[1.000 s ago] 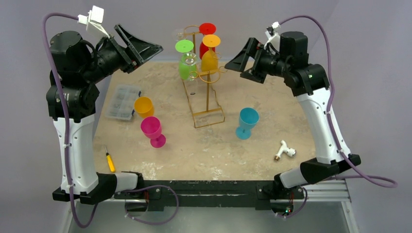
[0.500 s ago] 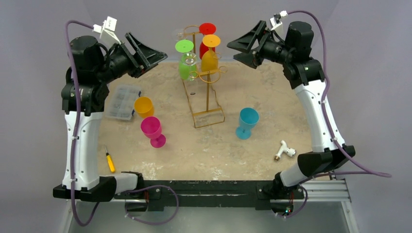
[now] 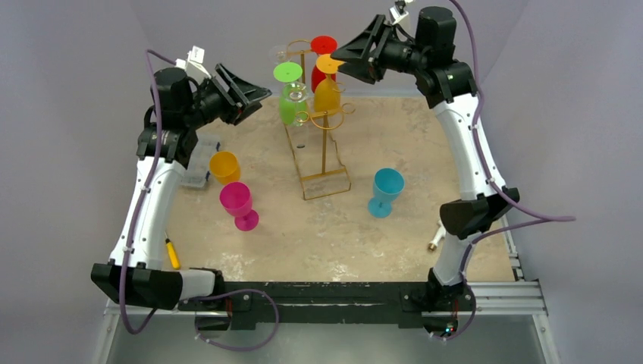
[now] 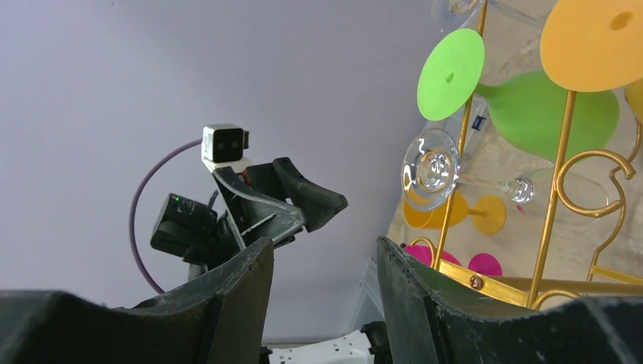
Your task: Take the wine glass off the wine glass rack
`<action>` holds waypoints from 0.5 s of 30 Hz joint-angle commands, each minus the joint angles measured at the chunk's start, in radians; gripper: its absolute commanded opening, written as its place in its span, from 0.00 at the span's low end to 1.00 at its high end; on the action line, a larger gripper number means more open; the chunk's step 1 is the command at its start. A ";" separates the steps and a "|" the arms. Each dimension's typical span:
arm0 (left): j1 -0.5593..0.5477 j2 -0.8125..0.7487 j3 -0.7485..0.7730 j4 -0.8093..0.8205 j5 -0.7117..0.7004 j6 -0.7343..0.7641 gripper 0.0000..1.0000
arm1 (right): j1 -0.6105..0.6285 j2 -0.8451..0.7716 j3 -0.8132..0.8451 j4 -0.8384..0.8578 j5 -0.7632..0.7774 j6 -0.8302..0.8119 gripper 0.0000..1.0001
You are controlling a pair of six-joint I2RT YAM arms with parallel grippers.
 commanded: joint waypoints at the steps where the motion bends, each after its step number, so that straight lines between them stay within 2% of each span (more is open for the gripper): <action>1: -0.012 0.011 -0.102 0.214 -0.050 -0.105 0.55 | 0.030 0.034 0.123 -0.140 0.048 -0.074 0.51; 6: -0.033 0.055 -0.145 0.329 -0.052 -0.140 0.54 | 0.062 0.051 0.121 -0.180 0.075 -0.107 0.48; 15: -0.048 0.113 -0.206 0.504 -0.038 -0.196 0.52 | 0.083 0.063 0.080 -0.131 0.057 -0.070 0.45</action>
